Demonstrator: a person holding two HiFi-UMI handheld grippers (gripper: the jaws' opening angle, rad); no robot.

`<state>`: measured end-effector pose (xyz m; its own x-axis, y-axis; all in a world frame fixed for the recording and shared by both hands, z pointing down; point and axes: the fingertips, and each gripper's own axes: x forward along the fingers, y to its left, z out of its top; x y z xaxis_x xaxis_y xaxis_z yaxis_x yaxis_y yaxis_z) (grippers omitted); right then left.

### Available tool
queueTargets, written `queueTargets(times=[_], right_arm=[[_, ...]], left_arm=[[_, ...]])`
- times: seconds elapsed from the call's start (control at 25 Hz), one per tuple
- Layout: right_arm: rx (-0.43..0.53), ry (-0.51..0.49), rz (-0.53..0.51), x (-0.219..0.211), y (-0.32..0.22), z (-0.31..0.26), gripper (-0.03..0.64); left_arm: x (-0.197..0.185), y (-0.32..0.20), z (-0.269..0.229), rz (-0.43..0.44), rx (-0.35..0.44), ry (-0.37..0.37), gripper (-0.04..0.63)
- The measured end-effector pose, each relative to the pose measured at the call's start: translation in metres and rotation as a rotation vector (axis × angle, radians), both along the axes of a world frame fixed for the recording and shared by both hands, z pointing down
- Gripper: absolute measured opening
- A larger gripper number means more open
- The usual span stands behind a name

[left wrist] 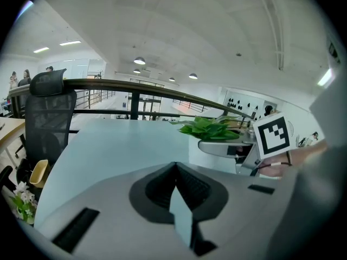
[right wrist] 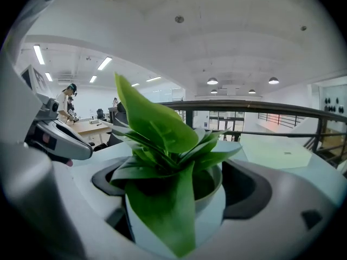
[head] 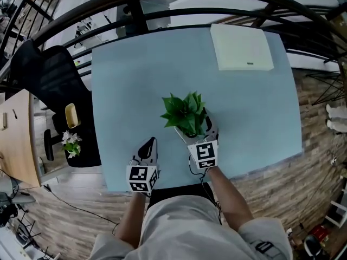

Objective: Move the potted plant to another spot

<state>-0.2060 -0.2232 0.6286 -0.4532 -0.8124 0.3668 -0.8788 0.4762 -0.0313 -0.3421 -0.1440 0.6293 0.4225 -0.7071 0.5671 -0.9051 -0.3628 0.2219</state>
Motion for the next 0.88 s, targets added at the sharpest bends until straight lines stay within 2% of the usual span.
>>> queueTargets(times=[0.88], right_arm=[[0.277, -0.079, 0.003, -0.029, 0.007, -0.164, 0.511]], left_arm=[[-0.014, -0.033, -0.137, 0.046, 0.294, 0.06, 0.012]])
